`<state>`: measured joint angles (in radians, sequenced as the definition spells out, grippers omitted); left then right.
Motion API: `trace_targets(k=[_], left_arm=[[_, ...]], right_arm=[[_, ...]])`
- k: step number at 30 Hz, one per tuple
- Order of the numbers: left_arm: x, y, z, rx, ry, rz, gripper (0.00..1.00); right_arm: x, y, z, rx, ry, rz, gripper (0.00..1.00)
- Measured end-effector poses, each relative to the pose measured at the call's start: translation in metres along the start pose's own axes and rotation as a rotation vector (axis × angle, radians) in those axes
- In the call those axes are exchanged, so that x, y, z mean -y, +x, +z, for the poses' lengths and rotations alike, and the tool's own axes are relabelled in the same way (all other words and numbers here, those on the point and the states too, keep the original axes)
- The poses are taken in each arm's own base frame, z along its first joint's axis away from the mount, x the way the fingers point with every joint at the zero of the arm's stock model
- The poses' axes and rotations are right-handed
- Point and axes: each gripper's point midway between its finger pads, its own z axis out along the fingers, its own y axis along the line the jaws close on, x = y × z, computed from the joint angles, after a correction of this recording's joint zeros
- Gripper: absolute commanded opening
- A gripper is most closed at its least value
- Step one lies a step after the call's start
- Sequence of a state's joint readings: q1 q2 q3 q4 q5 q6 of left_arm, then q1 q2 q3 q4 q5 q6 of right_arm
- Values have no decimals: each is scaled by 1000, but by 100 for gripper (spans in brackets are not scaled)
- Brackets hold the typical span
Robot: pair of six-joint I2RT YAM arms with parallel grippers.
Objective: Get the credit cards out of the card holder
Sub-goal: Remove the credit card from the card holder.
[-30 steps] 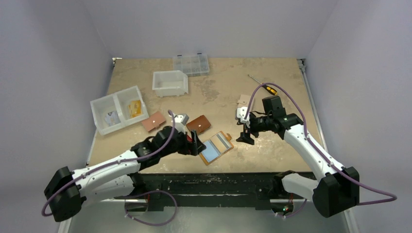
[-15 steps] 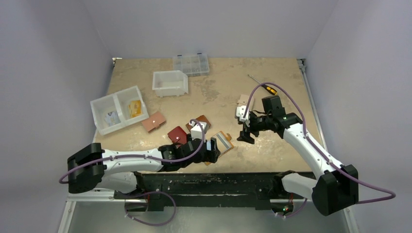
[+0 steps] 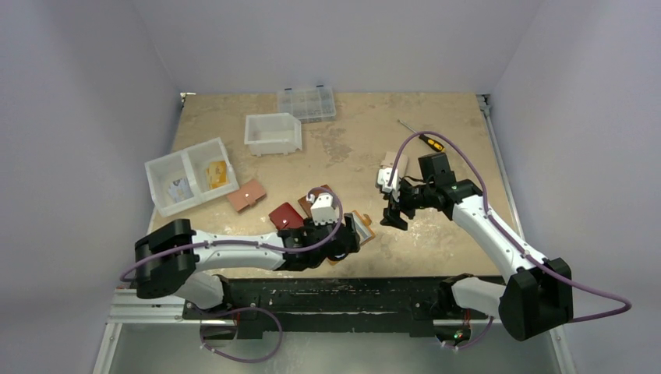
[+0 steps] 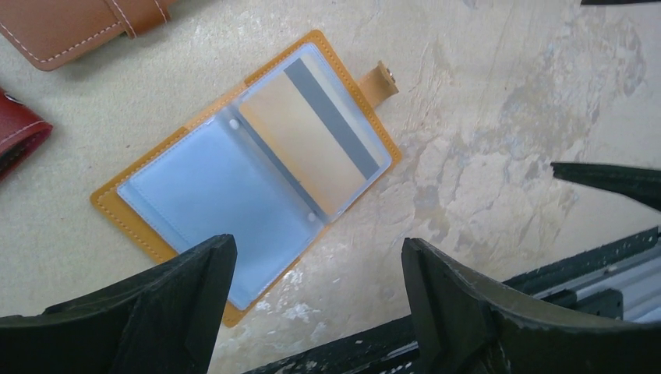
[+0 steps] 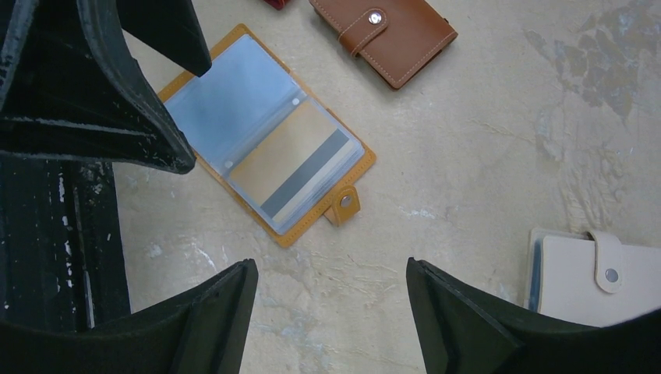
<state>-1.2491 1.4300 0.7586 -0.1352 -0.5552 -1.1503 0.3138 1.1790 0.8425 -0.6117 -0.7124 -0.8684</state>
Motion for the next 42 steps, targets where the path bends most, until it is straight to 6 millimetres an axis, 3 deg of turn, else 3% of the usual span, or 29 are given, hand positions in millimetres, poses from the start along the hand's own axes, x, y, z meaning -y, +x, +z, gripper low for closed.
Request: trace_targets(k=[4,8,12,18,23,34,42], left_arm=[[12,0,8,10,-92,-51,79],[36,-1,28,14,-200,-68,78],[44,3,47,13,-308,-32,76],[25,15,56,-1,-413,34,74],[25,12,57,11,-411,29,74],[21,0,69,27,-419,-14,72],[9,12,79,9,-455,7,69]], right_arm=[[1,2,0,-10,8,4,78],[2,3,-1,-15,14,12,78],[10,4,-1,-29,53,34,78],[29,15,-3,-66,135,113,77],[40,18,-7,-67,192,152,77],[46,20,-10,-72,219,177,77],[47,21,-11,-72,224,184,77]])
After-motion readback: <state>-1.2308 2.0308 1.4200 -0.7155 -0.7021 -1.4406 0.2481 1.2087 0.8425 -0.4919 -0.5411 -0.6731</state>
